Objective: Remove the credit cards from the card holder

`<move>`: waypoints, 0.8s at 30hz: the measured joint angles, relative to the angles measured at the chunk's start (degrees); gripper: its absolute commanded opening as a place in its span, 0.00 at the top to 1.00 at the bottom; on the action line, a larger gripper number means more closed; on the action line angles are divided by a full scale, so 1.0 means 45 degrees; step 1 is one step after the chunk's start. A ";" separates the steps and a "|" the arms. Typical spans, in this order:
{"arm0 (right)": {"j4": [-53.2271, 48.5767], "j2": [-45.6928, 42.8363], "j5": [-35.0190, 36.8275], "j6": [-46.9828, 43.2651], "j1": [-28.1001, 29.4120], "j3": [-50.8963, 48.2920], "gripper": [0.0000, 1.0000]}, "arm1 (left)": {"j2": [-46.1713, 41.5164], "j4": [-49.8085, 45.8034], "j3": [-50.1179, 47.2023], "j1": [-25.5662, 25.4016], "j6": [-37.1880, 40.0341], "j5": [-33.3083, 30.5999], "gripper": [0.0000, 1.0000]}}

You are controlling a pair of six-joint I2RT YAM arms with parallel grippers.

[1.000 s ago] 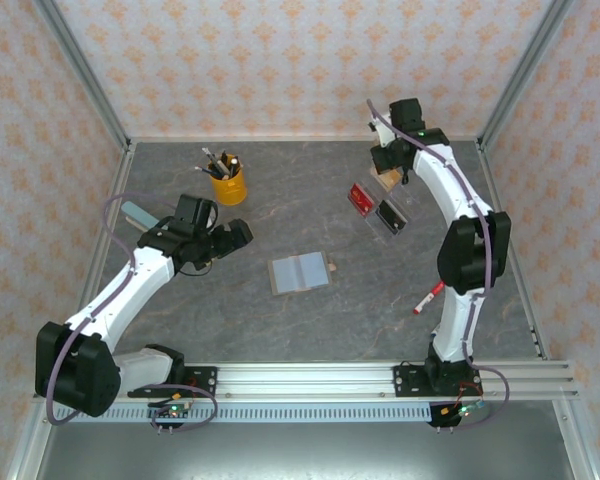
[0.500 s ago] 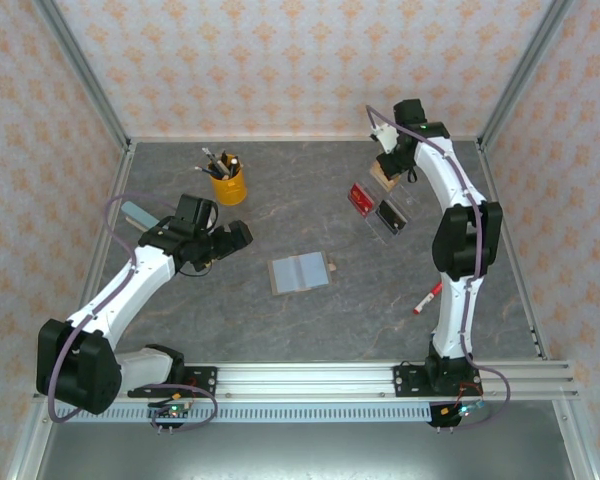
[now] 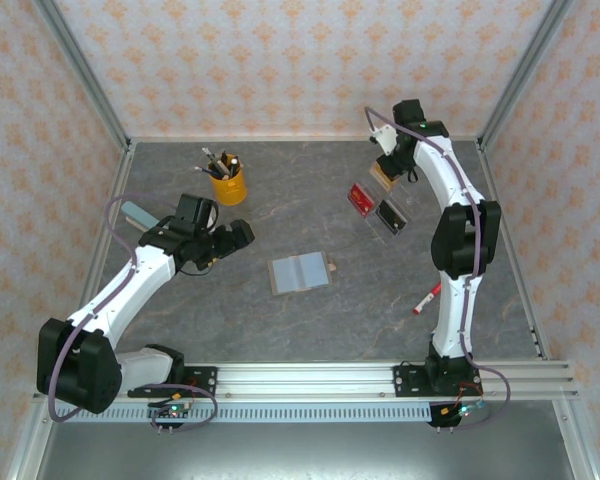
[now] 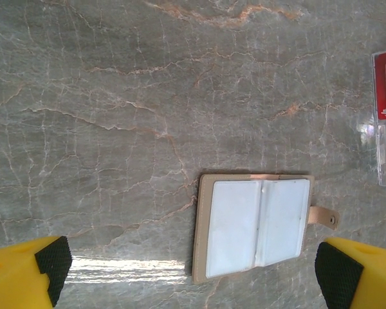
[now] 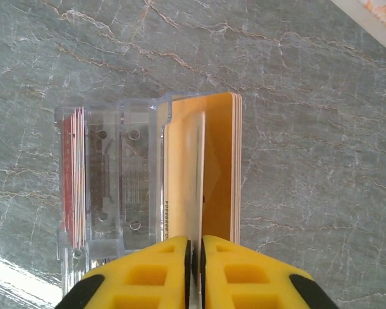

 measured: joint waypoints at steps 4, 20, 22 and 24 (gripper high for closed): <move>-0.0015 0.0068 0.0044 0.0010 0.0000 0.0209 0.86 | -0.0005 0.0170 -0.0083 0.0000 -0.0019 0.0034 0.00; 0.0165 -0.0141 -0.0680 0.3162 0.0000 -0.0063 0.63 | -0.0005 0.0219 -0.0272 0.0000 -0.0024 0.0175 0.00; 0.0510 -0.1020 -0.1098 0.4075 0.0029 -0.1146 0.60 | -0.0005 0.0214 -0.0282 0.0000 -0.0024 0.0175 0.00; 0.0947 -0.2273 -0.1608 0.5013 0.0117 -0.2569 0.59 | -0.0005 0.0219 -0.0316 0.0000 -0.0019 0.0170 0.00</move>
